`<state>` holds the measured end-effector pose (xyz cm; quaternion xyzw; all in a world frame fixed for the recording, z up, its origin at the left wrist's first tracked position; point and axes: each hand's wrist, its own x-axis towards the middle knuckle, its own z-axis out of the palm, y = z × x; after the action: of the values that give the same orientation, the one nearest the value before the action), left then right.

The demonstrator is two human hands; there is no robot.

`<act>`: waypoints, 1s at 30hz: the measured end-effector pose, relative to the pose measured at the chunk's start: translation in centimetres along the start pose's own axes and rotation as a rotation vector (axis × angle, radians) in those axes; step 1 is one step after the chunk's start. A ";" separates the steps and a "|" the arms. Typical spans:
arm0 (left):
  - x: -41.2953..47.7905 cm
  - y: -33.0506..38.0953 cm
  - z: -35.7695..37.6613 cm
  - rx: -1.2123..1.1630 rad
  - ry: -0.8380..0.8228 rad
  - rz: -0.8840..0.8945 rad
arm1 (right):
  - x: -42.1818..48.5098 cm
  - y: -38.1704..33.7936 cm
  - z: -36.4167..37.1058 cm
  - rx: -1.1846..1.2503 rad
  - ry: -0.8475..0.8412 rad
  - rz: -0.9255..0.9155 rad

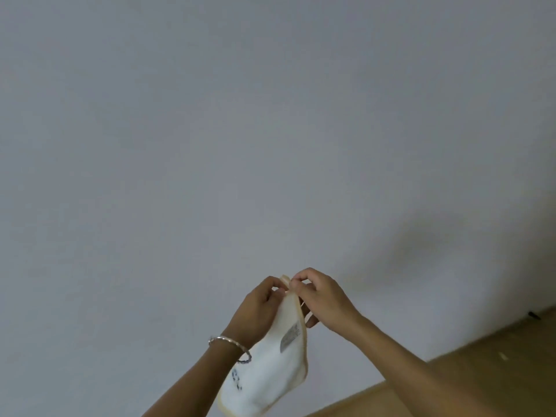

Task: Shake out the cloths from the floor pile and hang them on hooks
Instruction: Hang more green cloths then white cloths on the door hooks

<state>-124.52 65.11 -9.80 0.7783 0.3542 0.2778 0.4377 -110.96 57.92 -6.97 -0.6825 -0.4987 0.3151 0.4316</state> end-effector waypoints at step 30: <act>11.2 23.9 56.2 -0.274 -0.921 0.186 | -18.3 26.8 -45.3 0.128 0.913 0.456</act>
<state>-68.76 38.02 -13.43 0.7840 0.0129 -0.0135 0.6205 -66.56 24.49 -11.77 -0.8142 -0.0776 0.1010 0.5665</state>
